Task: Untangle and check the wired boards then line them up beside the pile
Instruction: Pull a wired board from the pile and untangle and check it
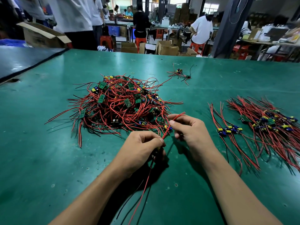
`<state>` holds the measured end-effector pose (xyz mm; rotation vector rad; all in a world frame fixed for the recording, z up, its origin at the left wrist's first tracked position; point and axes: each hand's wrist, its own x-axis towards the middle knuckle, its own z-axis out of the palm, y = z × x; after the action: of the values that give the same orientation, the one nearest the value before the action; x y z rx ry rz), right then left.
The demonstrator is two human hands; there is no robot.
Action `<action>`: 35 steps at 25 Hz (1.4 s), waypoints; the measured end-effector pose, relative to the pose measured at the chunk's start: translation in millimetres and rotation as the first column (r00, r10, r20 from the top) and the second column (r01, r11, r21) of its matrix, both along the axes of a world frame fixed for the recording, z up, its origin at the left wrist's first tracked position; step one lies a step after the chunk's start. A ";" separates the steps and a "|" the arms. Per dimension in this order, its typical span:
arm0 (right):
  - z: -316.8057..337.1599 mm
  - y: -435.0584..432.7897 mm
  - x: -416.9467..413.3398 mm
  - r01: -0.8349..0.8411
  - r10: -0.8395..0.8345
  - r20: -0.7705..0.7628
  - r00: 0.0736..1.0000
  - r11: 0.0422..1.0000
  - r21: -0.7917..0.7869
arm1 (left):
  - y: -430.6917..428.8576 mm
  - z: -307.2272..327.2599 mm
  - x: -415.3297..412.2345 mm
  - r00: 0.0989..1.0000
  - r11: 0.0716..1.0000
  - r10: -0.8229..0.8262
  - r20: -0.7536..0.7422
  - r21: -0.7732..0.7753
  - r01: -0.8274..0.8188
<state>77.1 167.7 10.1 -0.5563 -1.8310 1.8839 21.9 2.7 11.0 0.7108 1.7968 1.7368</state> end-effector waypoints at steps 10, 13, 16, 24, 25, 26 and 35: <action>-0.2 -8.3 1.6 -0.293 0.309 0.103 0.945 0.945 -0.146 | 1.7 -5.0 -3.3 0.999 0.998 0.043 0.031 0.040 -0.044; 0.8 -2.5 -0.7 -0.149 0.161 0.129 0.978 0.984 -0.103 | 2.8 -5.1 -3.6 0.999 0.999 0.041 0.024 0.010 -0.041; 0.9 3.3 -1.6 -0.048 0.057 0.104 0.993 0.995 -0.089 | 3.7 -5.0 -3.4 1.000 1.000 0.014 0.006 -0.007 -0.014; -1.9 7.5 -8.5 0.123 -0.121 0.033 0.992 0.992 -0.042 | 3.4 -6.6 -4.4 0.999 0.999 -0.034 -0.010 -0.014 0.034; -1.6 8.0 -8.4 0.142 -0.141 0.019 0.990 0.989 -0.051 | 3.3 -6.9 -4.5 0.999 0.999 -0.040 -0.018 -0.020 0.040; -1.4 8.0 -8.4 0.150 -0.150 0.000 0.989 0.987 -0.061 | 3.3 -7.0 -4.4 0.999 0.999 -0.045 -0.026 -0.026 0.045; 0.2 8.4 -6.6 0.134 -0.145 -0.060 0.988 0.978 -0.160 | 0.0 -6.2 -5.2 0.996 0.997 -0.075 -0.039 -0.035 0.074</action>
<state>70.4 176.1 10.3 -0.6445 -1.5673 1.9358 16.7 2.8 4.7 0.7939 1.7989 1.6513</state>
